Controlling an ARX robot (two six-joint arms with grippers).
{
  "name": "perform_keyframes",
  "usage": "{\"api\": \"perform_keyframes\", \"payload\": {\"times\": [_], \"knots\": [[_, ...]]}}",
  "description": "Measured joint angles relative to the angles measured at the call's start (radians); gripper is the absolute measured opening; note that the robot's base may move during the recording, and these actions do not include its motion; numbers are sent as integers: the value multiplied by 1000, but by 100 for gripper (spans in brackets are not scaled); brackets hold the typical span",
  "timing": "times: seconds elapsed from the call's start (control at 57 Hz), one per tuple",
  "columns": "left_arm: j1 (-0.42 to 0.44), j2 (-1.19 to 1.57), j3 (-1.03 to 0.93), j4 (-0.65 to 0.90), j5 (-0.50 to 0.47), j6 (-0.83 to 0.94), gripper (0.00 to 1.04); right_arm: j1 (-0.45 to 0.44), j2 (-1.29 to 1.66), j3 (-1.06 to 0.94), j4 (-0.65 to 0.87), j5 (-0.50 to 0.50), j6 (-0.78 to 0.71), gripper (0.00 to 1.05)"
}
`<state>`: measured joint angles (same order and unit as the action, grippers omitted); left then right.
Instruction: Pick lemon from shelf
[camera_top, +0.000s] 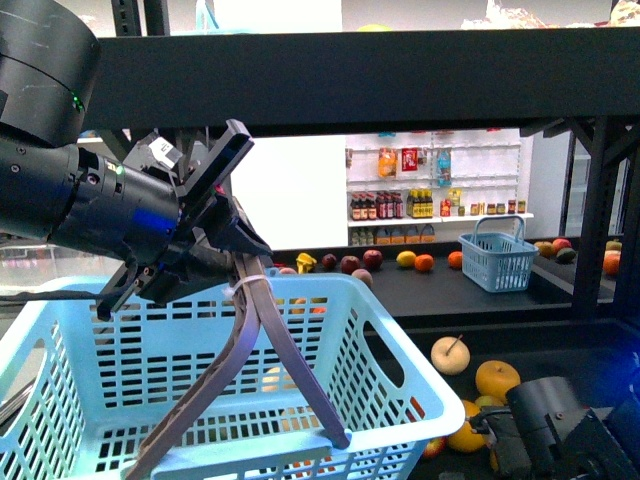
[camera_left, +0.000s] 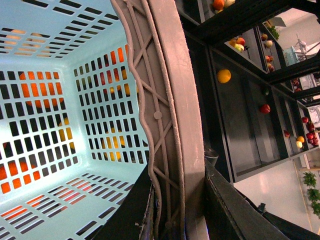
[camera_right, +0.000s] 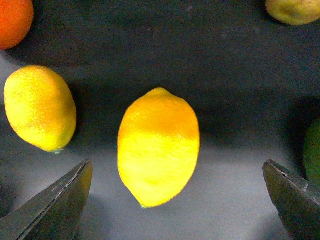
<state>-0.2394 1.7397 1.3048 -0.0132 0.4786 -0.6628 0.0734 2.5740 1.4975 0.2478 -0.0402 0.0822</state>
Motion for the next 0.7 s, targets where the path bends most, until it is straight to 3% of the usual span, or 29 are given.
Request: {"api": "perform_keyframes", "payload": {"times": [0.702], "knots": [[0,0,0,0,0,0,21,42,245,332,-135,62,9,100]]}}
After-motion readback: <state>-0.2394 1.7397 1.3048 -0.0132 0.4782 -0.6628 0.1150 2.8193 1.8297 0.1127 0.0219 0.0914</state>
